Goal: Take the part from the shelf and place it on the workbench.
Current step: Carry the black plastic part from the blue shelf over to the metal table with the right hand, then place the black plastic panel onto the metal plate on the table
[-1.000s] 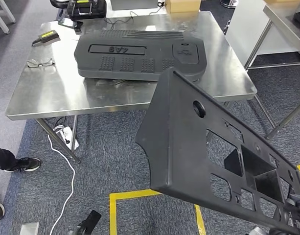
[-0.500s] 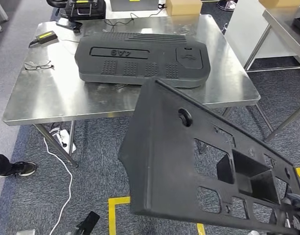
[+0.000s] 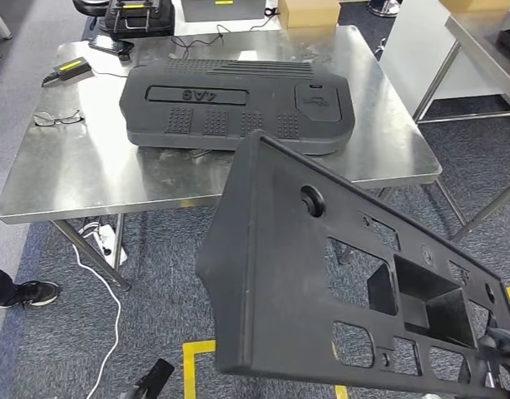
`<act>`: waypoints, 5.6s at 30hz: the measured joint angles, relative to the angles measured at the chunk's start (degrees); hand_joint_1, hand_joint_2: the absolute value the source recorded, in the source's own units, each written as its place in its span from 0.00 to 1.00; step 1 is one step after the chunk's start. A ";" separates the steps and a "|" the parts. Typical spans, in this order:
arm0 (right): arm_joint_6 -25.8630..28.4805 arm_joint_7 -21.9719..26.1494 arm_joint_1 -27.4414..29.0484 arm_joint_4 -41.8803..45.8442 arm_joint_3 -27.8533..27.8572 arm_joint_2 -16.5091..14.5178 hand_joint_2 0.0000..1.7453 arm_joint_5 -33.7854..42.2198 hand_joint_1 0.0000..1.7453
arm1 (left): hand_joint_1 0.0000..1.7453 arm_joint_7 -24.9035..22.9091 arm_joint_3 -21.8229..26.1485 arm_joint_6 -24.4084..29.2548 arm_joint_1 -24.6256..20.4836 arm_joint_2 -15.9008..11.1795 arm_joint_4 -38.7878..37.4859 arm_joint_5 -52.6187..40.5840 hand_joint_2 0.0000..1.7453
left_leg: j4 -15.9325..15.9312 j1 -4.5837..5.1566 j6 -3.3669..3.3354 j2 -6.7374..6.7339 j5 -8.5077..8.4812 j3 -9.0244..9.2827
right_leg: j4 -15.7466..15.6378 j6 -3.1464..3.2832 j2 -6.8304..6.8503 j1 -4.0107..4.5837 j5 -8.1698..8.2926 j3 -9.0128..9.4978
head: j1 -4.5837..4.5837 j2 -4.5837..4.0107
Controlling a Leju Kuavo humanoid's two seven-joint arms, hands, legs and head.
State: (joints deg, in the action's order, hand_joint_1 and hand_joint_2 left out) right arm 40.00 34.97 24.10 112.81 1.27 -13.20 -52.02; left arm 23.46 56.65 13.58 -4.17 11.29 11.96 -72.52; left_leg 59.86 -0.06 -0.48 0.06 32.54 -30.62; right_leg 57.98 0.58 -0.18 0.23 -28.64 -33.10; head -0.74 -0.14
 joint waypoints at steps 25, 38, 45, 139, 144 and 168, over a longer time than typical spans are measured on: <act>-0.03 0.11 -0.08 -0.14 -0.44 -0.07 1.00 -0.09 1.00 | 0.00 -0.15 0.01 0.06 0.28 -0.05 -0.08 -0.01 1.00 | 0.12 -0.34 -1.20 0.48 -0.83 0.04 | 5.49 -0.86 -0.03 -0.11 -0.27 -2.73 | -0.13 0.00; -0.01 0.38 -0.07 0.16 -0.44 -0.26 1.00 -0.84 1.00 | 0.00 -0.65 0.00 1.39 0.33 -0.06 -0.11 0.00 1.00 | 10.72 -0.98 1.66 0.17 0.86 -7.08 | -0.74 0.14 -0.06 -0.54 -1.28 2.76 | -0.54 -0.01; -0.03 0.69 -0.09 0.36 -0.32 -0.71 1.00 -1.73 1.00 | 0.00 -2.26 0.02 3.47 0.18 -0.06 -0.11 -0.03 1.00 | 0.32 -0.81 -0.07 0.30 -3.54 -3.15 | 0.06 -1.94 -0.10 -0.58 -3.31 3.78 | -0.47 -0.01; -0.03 -1.92 -1.80 -0.57 0.53 -1.34 1.00 -1.21 1.00 | 0.00 -2.17 -0.01 0.34 -0.19 -0.02 -0.11 -2.43 1.00 | -0.92 -0.75 0.18 -0.10 -3.50 -2.11 | -0.36 -1.68 1.09 -0.41 -0.50 1.45 | -0.56 0.01; -0.03 -1.95 -1.80 -0.49 0.67 -1.34 1.00 -1.38 1.00 | 0.00 -2.17 -0.10 0.32 -0.19 -0.02 -0.11 -2.43 1.00 | -0.92 -0.74 0.18 -0.10 -3.50 -2.11 | -0.36 -1.68 1.09 -0.41 -0.50 1.44 | -0.55 0.01; -0.25 -30.73 -21.77 -11.14 -2.71 12.33 1.00 -30.55 1.00 | 0.00 -6.60 -2.88 0.88 -2.05 0.02 -0.11 -6.40 0.00 | -0.89 -0.68 0.10 -0.11 -3.62 -2.09 | -0.34 -1.72 1.09 -0.46 -0.42 1.51 | -0.57 0.00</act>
State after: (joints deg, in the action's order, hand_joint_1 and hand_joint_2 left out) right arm 39.75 4.23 2.33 101.68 -1.45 -0.87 -82.57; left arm 16.86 53.77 14.46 -6.22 11.32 11.85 -78.93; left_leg 58.97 -0.74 -0.38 -0.04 28.92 -32.72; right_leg 57.64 -1.14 0.91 -0.23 -29.06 -31.59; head -1.31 -0.14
